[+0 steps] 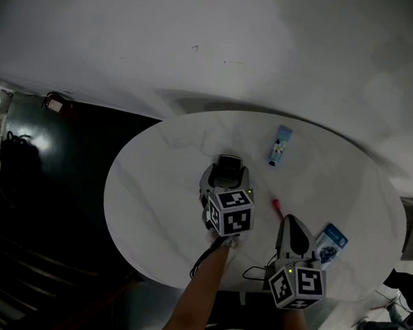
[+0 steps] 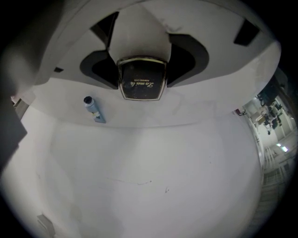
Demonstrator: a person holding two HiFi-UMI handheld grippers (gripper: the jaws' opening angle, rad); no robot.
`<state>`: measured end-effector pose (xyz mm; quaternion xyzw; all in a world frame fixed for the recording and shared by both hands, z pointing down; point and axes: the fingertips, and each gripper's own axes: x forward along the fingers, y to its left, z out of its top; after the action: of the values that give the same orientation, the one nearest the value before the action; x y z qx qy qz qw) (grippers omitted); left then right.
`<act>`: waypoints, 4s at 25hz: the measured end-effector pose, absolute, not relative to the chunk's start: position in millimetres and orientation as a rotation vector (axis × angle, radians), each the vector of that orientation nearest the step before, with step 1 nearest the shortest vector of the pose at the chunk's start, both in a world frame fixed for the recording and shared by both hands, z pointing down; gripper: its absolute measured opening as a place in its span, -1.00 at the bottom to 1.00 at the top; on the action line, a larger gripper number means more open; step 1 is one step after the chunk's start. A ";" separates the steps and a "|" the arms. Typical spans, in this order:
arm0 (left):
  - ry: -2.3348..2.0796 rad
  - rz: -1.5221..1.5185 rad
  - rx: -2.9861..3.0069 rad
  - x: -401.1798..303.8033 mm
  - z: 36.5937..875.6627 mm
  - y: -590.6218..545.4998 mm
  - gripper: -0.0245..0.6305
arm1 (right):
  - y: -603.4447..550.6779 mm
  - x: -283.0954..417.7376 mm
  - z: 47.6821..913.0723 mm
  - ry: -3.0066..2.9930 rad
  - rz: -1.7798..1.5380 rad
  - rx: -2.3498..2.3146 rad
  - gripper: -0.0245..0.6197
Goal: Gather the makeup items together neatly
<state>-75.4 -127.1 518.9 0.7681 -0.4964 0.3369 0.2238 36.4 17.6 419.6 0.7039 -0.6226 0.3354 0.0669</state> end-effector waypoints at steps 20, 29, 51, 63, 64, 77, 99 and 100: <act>-1.367 0.885 2.117 -75.3 519.0 -127.4 0.26 | 16.8 32.6 417.4 -1.878 1.008 2.122 -0.91; -1.363 0.878 2.125 -75.0 514.3 -125.7 0.32 | 19.5 29.8 417.6 -1.882 1.020 2.120 -0.91; -1.238 0.752 2.337 -34.0 441.9 -116.8 0.31 | 50.8 45.1 405.1 -1.840 1.014 2.230 -0.91; -1.026 0.820 2.432 50.9 446.3 -116.2 0.31 | 69.6 85.5 403.7 -1.797 1.050 2.322 -0.91; -1.024 0.831 2.430 54.9 449.8 -117.5 0.31 | 69.9 89.5 403.2 -1.797 1.049 2.326 -0.90; -1.003 0.986 2.382 84.2 501.9 -136.4 0.21 | 75.4 118.3 416.4 -1.795 1.114 2.322 -0.90; -1.053 1.046 2.378 77.2 515.6 -141.6 -0.22 | 69.8 127.6 423.7 -1.758 1.122 2.324 -0.90; -1.064 1.047 2.374 76.1 515.8 -142.3 -0.30 | 69.3 127.8 423.9 -1.758 1.121 2.324 -0.90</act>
<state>76.1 -142.3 515.8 0.8346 -0.3740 0.3679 0.1678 127.8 69.3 423.9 0.7443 -0.5630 0.3591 0.0098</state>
